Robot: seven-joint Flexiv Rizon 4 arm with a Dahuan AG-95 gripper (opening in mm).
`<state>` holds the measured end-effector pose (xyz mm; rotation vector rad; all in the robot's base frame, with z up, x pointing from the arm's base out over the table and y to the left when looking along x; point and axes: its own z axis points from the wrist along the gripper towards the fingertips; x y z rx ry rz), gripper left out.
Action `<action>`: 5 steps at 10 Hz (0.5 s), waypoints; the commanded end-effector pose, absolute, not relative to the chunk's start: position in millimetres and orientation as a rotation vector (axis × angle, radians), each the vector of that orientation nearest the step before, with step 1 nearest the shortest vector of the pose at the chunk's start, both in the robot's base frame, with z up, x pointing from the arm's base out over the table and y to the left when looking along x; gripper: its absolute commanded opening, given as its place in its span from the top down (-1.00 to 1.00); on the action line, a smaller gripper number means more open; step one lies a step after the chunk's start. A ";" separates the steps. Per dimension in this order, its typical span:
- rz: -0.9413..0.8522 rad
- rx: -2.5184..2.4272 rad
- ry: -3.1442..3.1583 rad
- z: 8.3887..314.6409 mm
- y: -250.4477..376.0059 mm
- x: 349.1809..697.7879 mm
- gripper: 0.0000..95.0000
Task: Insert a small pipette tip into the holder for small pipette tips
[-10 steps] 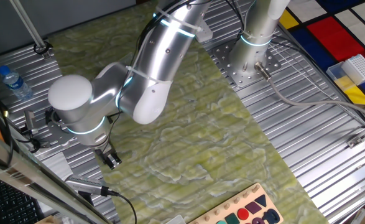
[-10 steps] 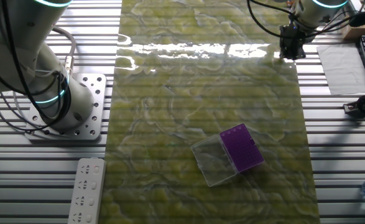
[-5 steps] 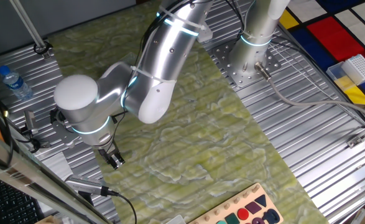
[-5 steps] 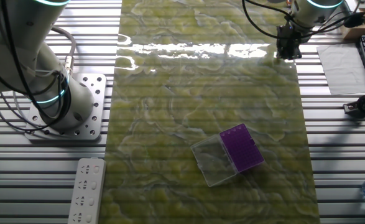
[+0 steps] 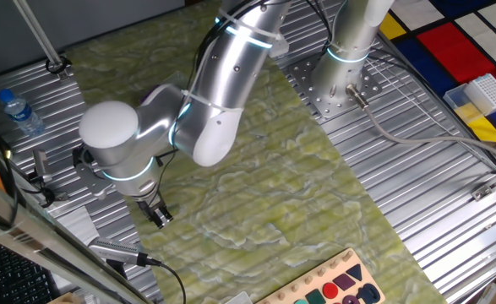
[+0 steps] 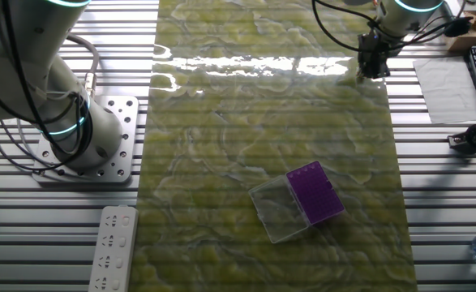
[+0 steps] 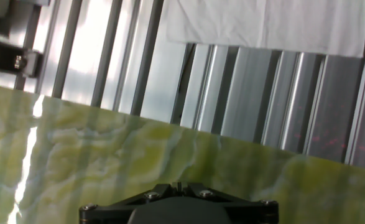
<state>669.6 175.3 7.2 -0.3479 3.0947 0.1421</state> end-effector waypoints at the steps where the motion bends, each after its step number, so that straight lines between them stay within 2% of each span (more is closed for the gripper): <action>1: 0.143 -0.350 3.095 6.5 174.8 667.6 1.00; 5: 0.146 -0.348 3.098 5.3 172.2 657.4 1.00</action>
